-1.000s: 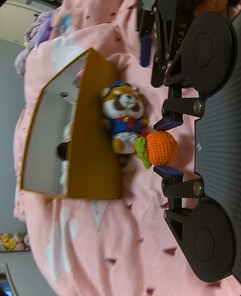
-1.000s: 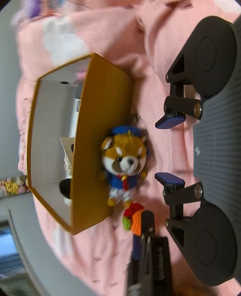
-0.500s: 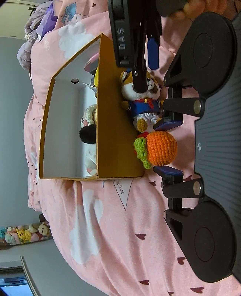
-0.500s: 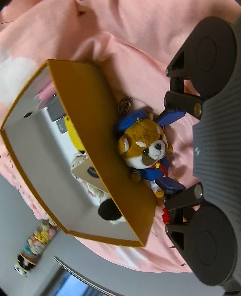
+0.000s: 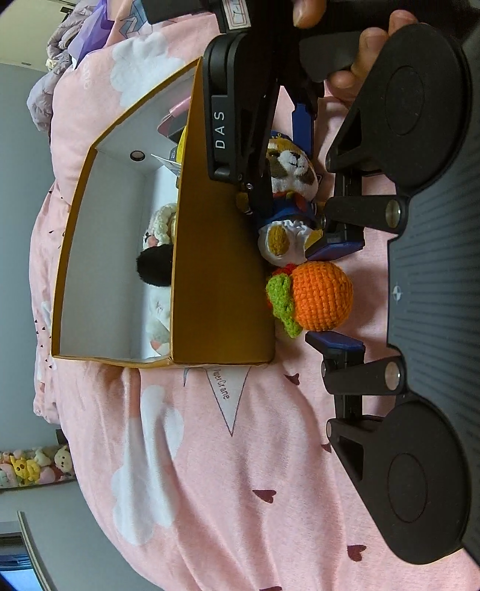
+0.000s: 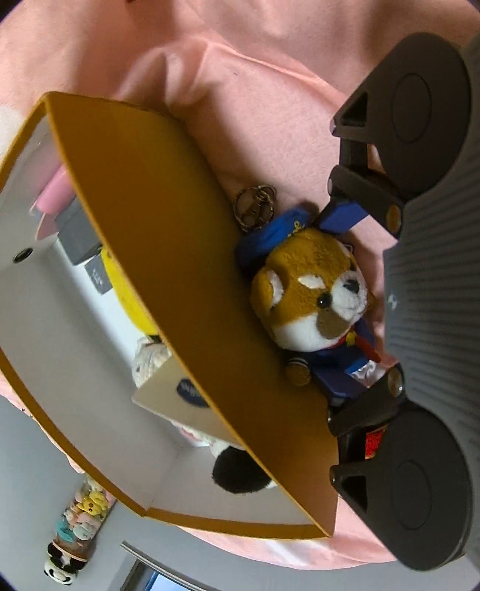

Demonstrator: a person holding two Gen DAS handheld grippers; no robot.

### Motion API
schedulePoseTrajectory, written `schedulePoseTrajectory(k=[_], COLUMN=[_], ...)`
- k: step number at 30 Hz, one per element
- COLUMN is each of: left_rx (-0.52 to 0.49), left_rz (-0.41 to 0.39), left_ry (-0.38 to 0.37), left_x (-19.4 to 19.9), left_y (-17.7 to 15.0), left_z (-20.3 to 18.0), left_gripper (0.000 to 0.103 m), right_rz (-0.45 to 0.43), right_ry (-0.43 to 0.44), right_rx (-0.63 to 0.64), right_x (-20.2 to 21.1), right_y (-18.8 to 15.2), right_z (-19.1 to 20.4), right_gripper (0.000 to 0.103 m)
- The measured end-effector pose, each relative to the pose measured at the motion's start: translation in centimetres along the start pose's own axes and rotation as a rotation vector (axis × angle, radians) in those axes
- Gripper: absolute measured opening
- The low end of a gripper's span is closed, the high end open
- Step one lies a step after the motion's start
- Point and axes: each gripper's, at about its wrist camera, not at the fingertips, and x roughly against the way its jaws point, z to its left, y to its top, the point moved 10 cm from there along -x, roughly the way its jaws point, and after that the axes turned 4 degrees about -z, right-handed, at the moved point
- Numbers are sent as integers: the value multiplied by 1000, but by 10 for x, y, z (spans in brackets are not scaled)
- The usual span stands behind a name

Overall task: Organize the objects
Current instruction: 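Grasp the orange crocheted fruit with left while right grasps the red-panda plush, then carry both toys over the orange box and lower them inside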

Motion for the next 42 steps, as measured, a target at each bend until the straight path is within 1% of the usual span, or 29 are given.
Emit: schedulePoseTrajectory(k=[1,3,6,9,12,15,18,21,23,24,26,28,31,36,38,41,42], left_rx=[4,14,16,21,34,54,63,64,65,67,76,76,67,89,98,111,114], left_rz=[0,1,-7,-15,-20,-26,-42,-60,-57,-52,-33,-23,-7,36,44,42,41], left_ry=[0,0,-2,-3,-4,-17,-37,-54,-67,-73,-72,-78,-73,-51,-44,-32,-29], left_x=[0,1,5,10,16,24,33,42,44,42,40,39,40,36,36,38,39], left_y=[0,0,1,1,2,5,10,15,16,15,12,8,-1,-16,-19,-19,-19], left_z=[1,2,2,3,4,6,4,1,-2,-3,-6,-9,-10,-1,2,7,9], left_gripper=[47,47,47,47,47,47,47,47,47,47,47,47,47,47,47,47,47], right_rz=[-6,-22,-43,-72,-122,-157,-129,-83,-49,-27,3,33,49,-27,-40,-47,-44], right_ry=[-4,-26,-13,-12,-21,-6,8,-9,-17,-21,-23,-8,24,55,72,58,51], right_rx=[20,74,138,210,319,435,558,715,846,903,956,969,934,873,840,781,757], right_x=[1,5,15,28,50,75,89,103,106,104,100,88,71,56,57,50,47], right_y=[-1,-5,-9,-12,-14,-17,-8,-16,-24,-33,-46,-57,-66,-65,-67,-64,-63], right_z=[1,4,10,16,26,37,42,40,43,43,39,38,40,48,50,46,42], right_gripper=[75,64,59,57,57,57,57,58,59,59,59,59,60,60,61,67,67])
